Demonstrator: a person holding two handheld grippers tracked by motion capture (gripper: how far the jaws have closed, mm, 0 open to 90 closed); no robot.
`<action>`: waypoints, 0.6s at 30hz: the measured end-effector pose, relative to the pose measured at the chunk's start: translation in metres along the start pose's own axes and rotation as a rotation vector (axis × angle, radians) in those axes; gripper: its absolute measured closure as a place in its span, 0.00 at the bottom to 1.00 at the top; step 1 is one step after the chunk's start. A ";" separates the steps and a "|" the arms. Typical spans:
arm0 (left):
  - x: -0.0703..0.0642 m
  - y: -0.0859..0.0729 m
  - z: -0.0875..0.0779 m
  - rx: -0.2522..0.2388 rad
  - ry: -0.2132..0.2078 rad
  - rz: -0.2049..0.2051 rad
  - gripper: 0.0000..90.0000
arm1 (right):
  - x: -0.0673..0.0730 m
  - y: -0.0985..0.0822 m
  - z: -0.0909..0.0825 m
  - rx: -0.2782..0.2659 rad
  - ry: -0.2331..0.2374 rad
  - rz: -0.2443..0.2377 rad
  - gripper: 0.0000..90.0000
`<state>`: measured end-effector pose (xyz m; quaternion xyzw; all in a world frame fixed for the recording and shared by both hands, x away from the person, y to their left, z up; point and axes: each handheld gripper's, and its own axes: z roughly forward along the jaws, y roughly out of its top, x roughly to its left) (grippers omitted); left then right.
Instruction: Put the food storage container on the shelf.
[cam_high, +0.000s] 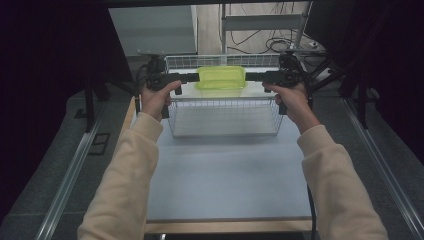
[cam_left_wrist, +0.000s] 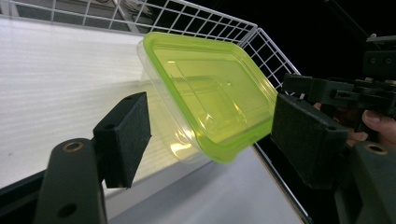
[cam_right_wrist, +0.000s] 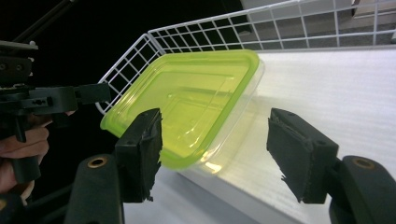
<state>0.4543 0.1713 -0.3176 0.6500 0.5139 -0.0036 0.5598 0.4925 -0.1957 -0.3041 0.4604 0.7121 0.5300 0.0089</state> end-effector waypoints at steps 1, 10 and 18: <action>-0.001 -0.001 -0.002 -0.002 -0.005 -0.001 0.31 | 0.001 -0.001 -0.001 0.001 0.004 0.001 0.39; -0.007 -0.027 -0.023 -0.007 -0.034 0.030 0.31 | 0.007 -0.022 -0.014 0.013 0.049 -0.040 0.39; -0.013 -0.063 -0.038 0.003 -0.082 0.070 0.32 | 0.004 -0.048 -0.026 0.027 0.087 -0.071 0.38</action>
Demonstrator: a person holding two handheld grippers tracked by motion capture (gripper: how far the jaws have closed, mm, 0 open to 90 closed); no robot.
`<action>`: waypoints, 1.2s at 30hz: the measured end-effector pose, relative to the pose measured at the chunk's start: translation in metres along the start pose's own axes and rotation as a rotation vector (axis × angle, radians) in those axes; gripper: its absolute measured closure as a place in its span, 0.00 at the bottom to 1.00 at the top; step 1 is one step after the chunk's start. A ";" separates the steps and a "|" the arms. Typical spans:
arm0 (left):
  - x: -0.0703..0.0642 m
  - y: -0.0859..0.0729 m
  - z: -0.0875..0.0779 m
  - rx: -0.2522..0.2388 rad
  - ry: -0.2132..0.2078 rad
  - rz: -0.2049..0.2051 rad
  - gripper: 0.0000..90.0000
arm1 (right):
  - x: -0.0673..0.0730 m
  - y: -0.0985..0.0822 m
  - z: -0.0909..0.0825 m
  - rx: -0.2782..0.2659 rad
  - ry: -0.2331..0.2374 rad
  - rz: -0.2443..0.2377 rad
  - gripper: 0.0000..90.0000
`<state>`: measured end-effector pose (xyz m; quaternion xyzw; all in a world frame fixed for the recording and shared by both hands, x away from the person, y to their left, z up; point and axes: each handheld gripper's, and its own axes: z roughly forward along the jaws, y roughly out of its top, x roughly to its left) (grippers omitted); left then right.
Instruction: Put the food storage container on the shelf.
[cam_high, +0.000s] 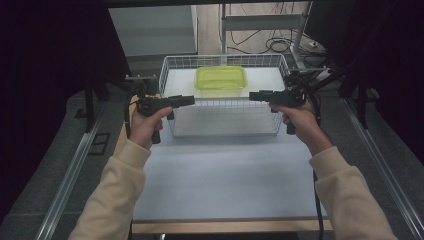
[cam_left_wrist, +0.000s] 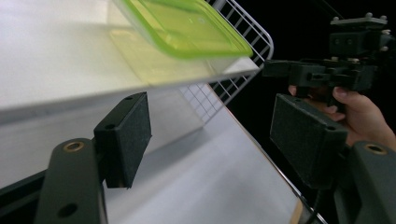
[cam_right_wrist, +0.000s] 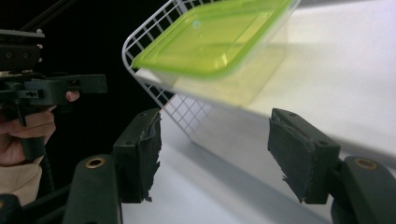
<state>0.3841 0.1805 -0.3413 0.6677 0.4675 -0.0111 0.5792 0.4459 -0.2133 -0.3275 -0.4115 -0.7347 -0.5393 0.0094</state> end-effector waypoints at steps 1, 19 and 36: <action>-0.001 -0.005 -0.001 0.000 -0.007 0.002 0.32 | 0.000 -0.003 -0.001 -0.001 0.004 -0.001 0.38; -0.008 -0.100 -0.003 0.064 -0.058 0.055 0.32 | 0.000 -0.085 -0.019 0.026 0.069 -0.067 0.37; 0.008 -0.154 0.015 0.159 -0.022 0.049 0.33 | -0.014 -0.163 -0.012 0.102 -0.009 -0.128 0.35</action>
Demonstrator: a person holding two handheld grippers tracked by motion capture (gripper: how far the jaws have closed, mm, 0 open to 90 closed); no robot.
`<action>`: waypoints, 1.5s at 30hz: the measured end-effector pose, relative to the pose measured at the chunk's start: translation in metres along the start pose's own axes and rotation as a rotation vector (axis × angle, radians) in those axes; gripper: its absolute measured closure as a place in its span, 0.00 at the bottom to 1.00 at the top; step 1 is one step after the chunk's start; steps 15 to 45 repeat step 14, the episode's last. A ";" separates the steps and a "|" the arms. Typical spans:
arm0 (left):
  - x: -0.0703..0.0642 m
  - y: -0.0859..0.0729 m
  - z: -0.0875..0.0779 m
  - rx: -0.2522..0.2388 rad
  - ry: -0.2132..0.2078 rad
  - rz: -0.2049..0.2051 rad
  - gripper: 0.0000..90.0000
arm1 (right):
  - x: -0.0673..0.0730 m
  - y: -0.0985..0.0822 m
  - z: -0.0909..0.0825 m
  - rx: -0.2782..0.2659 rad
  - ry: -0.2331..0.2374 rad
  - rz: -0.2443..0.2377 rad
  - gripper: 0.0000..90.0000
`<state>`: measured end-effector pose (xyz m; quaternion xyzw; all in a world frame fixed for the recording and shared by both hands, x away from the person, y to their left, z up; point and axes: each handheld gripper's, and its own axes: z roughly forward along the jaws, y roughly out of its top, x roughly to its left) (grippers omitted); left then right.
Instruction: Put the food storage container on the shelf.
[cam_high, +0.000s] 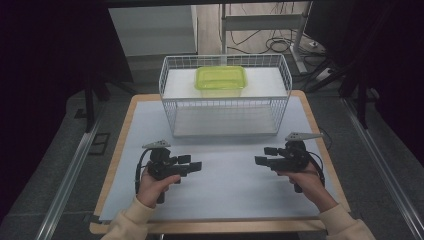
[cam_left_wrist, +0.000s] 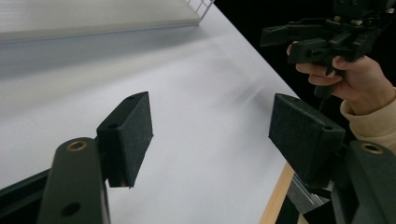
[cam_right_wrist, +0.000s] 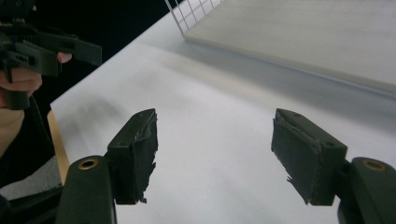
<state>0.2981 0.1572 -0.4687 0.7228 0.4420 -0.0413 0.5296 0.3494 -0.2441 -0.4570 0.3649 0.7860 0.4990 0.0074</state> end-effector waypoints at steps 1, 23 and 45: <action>0.000 -0.001 0.000 0.002 -0.003 -0.007 0.33 | 0.000 -0.001 0.000 0.003 -0.002 0.000 0.35; 0.000 -0.003 0.001 0.000 0.020 0.005 0.33 | 0.001 -0.006 -0.002 -0.014 -0.051 -0.024 0.27; 0.000 -0.003 0.001 0.000 0.020 0.005 0.33 | 0.001 -0.006 -0.002 -0.014 -0.051 -0.024 0.27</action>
